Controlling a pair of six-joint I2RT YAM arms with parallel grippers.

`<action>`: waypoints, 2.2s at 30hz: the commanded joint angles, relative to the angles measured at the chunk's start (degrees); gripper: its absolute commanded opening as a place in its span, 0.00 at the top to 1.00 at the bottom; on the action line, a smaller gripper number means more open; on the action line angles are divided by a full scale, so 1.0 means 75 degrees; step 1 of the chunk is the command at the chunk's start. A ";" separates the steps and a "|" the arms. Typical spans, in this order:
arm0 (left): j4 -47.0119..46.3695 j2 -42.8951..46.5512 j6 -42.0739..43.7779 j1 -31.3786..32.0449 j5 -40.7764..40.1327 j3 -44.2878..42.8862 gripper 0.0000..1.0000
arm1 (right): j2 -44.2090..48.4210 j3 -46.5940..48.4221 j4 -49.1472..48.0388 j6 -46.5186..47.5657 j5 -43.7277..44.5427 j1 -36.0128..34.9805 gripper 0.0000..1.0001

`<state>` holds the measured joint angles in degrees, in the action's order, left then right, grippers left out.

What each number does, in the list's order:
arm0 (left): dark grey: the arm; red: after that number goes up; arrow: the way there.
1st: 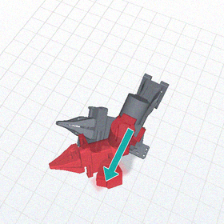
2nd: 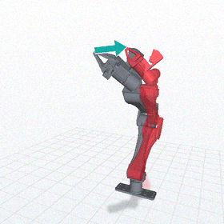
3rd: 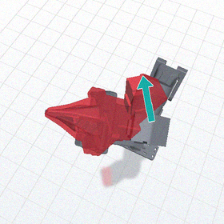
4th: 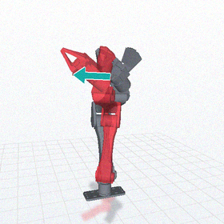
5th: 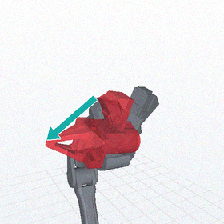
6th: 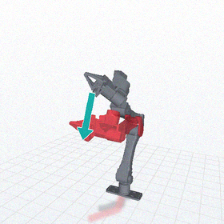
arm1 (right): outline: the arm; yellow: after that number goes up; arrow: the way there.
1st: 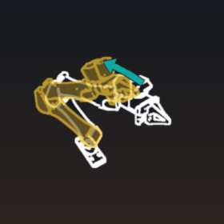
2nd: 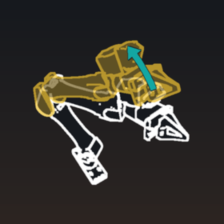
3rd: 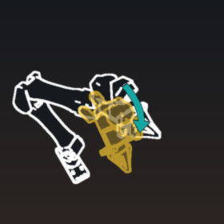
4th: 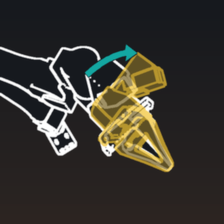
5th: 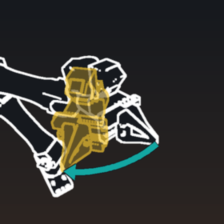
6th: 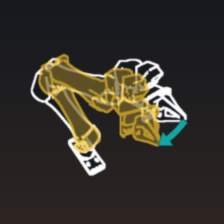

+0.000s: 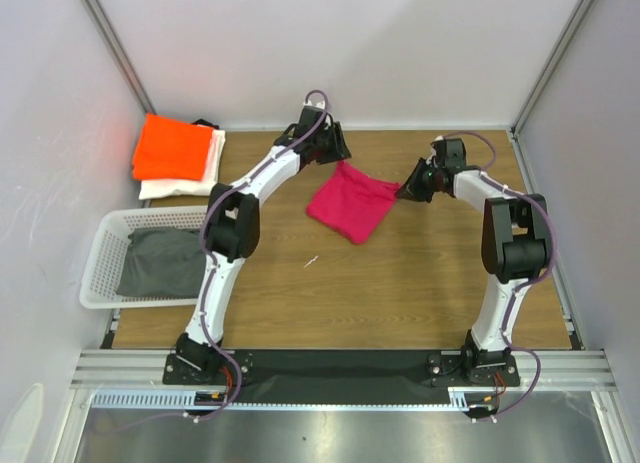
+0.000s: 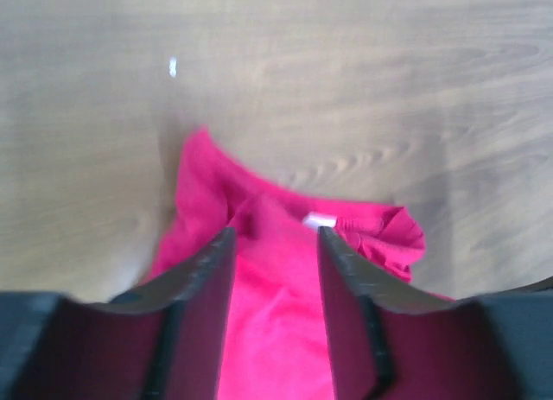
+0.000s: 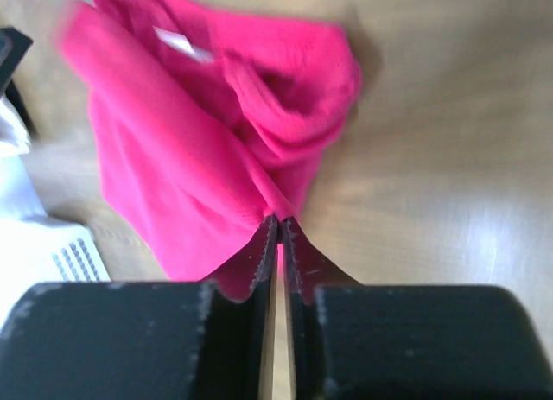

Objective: Fold and stack the t-shirts
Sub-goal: Fold the tshirt

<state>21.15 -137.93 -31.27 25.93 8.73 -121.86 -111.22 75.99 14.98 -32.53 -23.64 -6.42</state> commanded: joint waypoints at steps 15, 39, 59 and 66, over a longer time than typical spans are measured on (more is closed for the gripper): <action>-0.0522 0.1960 0.1719 -0.0036 -0.0057 0.1083 0.18 | -0.1124 0.3546 0.1319 0.1326 -0.0528 0.0504 0.47; -0.3486 0.0192 -0.0937 -0.0294 0.1976 0.1529 0.60 | -0.2197 0.2642 -0.0473 0.0858 -0.1173 -0.0293 0.64; -0.3499 -0.0409 -0.1435 -0.0621 0.1166 0.0674 0.56 | -0.2902 0.4457 -0.0405 0.0294 -0.1230 -0.0024 0.57; -0.2880 0.1477 0.0943 -0.0669 0.0913 0.1633 0.28 | -0.1637 0.4156 0.1106 0.0694 -0.0447 0.0070 0.43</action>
<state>-0.99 -138.56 -34.50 21.30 17.06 -111.02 -131.00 108.36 17.37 -29.15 -30.24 -6.46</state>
